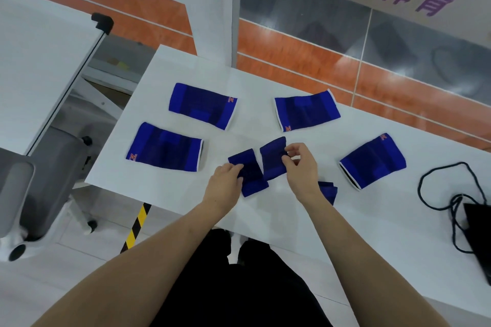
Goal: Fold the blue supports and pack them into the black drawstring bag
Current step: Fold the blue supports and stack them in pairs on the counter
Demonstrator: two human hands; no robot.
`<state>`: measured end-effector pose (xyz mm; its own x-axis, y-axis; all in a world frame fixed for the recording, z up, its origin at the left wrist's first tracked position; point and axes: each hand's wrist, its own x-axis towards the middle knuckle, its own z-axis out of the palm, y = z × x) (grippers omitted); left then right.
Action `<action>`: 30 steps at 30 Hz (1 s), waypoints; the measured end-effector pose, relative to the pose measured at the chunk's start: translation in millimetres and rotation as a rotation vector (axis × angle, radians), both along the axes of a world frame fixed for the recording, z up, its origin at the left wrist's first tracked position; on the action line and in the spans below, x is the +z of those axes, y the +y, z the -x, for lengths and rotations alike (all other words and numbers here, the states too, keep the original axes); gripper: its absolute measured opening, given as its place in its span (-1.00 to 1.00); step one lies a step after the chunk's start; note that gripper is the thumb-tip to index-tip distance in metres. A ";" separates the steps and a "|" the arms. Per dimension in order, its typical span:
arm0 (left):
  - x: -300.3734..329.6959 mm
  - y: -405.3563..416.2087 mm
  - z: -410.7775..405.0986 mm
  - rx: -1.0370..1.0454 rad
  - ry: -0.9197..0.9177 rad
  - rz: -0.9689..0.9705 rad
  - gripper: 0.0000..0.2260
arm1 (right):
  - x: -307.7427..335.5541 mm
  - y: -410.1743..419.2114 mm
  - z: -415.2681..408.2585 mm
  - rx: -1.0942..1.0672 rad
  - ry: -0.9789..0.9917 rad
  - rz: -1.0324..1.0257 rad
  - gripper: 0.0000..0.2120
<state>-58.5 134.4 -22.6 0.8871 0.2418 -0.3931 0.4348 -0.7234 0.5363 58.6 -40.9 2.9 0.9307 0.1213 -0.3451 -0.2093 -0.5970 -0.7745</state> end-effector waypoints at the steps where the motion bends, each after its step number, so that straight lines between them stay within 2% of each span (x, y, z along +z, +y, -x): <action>1: 4.0 -2.8 -3.6 0.221 0.018 0.204 -0.64 | 4.0 1.8 4.0 0.002 0.019 -0.046 -0.80; 3: 10.6 -7.7 -10.7 0.575 0.077 0.612 -0.64 | 6.0 6.7 12.7 0.019 0.051 -0.109 -0.79; 4: 11.1 -8.5 -14.1 0.662 0.082 0.716 -0.64 | 4.9 9.6 17.2 0.032 0.062 -0.125 -0.80; 7: 10.3 -9.4 -16.4 0.742 0.028 0.800 -0.68 | -2.3 17.0 27.2 0.068 0.071 -0.130 -0.81; 10: 4.8 -9.5 -10.7 0.809 0.003 0.763 -0.70 | -15.9 19.7 31.0 0.084 0.077 -0.087 -0.79; 19: -8.8 -9.4 -2.6 0.813 0.027 0.665 -0.58 | -46.4 31.0 35.6 0.178 0.062 0.104 -0.80; 24: -16.3 -10.3 -3.7 0.674 0.113 0.510 -0.58 | -56.4 33.2 35.0 0.214 0.004 0.243 -0.83; 28: -17.4 -11.9 -5.9 0.474 0.104 0.331 -0.74 | -62.2 32.6 34.5 0.221 0.000 0.269 -0.82; 30: -19.4 -13.5 -7.4 0.449 0.101 0.314 -0.81 | -64.0 31.9 34.3 0.211 0.017 0.241 -0.80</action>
